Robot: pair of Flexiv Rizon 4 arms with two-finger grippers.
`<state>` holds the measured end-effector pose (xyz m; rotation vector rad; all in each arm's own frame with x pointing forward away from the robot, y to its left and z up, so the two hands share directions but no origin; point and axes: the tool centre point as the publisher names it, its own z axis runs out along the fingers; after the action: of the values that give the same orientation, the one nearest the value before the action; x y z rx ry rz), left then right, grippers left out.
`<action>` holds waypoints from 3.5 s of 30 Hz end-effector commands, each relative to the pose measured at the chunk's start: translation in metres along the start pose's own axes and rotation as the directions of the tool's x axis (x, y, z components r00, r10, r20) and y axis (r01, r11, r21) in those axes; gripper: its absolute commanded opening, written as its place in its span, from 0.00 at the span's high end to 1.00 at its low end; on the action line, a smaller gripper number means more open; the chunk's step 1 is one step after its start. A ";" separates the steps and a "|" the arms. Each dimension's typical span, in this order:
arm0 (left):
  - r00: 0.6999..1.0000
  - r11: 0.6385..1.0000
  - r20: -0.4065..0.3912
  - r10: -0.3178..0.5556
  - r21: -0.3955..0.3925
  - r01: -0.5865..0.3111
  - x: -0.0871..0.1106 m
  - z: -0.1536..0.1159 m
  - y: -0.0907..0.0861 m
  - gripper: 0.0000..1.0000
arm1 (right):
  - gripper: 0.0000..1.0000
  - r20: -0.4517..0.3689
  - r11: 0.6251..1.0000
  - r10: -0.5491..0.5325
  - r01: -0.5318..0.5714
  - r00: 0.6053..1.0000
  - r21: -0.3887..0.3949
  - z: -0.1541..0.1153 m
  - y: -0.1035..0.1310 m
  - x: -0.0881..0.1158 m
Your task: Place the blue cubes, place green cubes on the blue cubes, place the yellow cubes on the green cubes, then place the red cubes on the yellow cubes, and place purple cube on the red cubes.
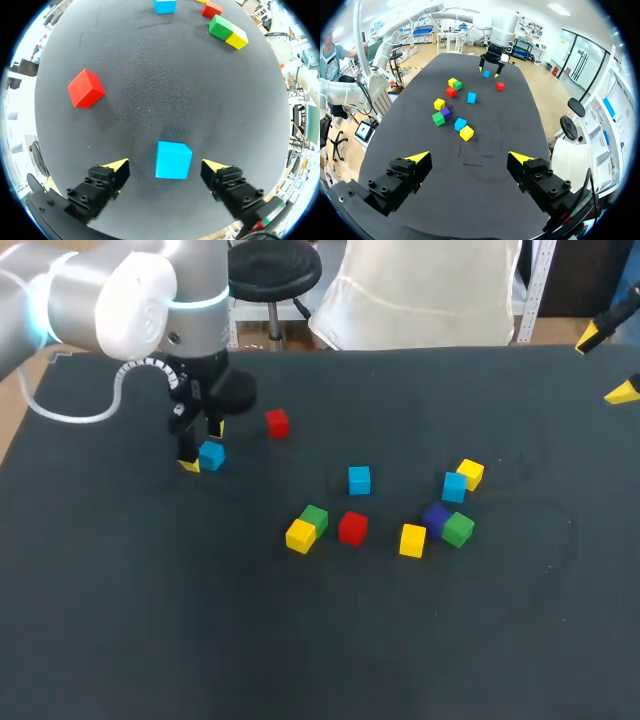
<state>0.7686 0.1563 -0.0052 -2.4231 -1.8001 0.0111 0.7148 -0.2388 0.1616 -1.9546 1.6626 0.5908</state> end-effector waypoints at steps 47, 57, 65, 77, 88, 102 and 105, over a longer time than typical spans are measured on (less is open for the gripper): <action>0.895 0.889 0.150 -0.420 -0.130 0.439 -0.158 -0.022 -0.026 1.00 | 0.00 0.000 1.000 0.000 0.000 1.000 0.001 0.000 0.000 0.000; 0.903 0.897 0.129 -0.410 -0.120 0.425 -0.177 -0.026 -0.013 1.00 | 0.00 0.000 1.000 0.000 0.000 1.000 0.001 0.000 0.000 0.000; 0.899 0.897 0.141 -0.414 -0.104 0.430 -0.184 -0.024 -0.011 1.00 | 0.00 0.000 1.000 0.000 0.000 1.000 0.001 0.000 0.000 0.000; 0.899 0.900 0.143 -0.414 -0.081 0.428 -0.189 -0.019 -0.011 1.00 | 0.00 0.000 1.000 0.000 0.000 1.000 0.001 0.000 0.000 0.000; 0.898 0.901 0.143 -0.417 -0.063 0.429 -0.188 -0.013 -0.016 1.00 | 0.00 0.000 1.000 0.000 0.000 1.000 0.001 0.000 0.000 0.000; 0.902 0.906 0.142 -0.409 -0.055 0.419 -0.190 -0.011 -0.013 1.00 | 0.00 0.000 1.000 0.000 0.000 1.000 0.001 0.000 0.000 0.000; 0.903 0.908 0.140 -0.405 -0.054 0.416 -0.192 -0.011 -0.012 1.00 | 0.00 0.000 1.000 0.000 0.000 1.000 0.001 0.000 0.000 0.000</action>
<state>0.6986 -0.0223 -0.0058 -2.0824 -2.3900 0.0483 0.7148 -0.2388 0.1616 -1.9545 1.6626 0.5908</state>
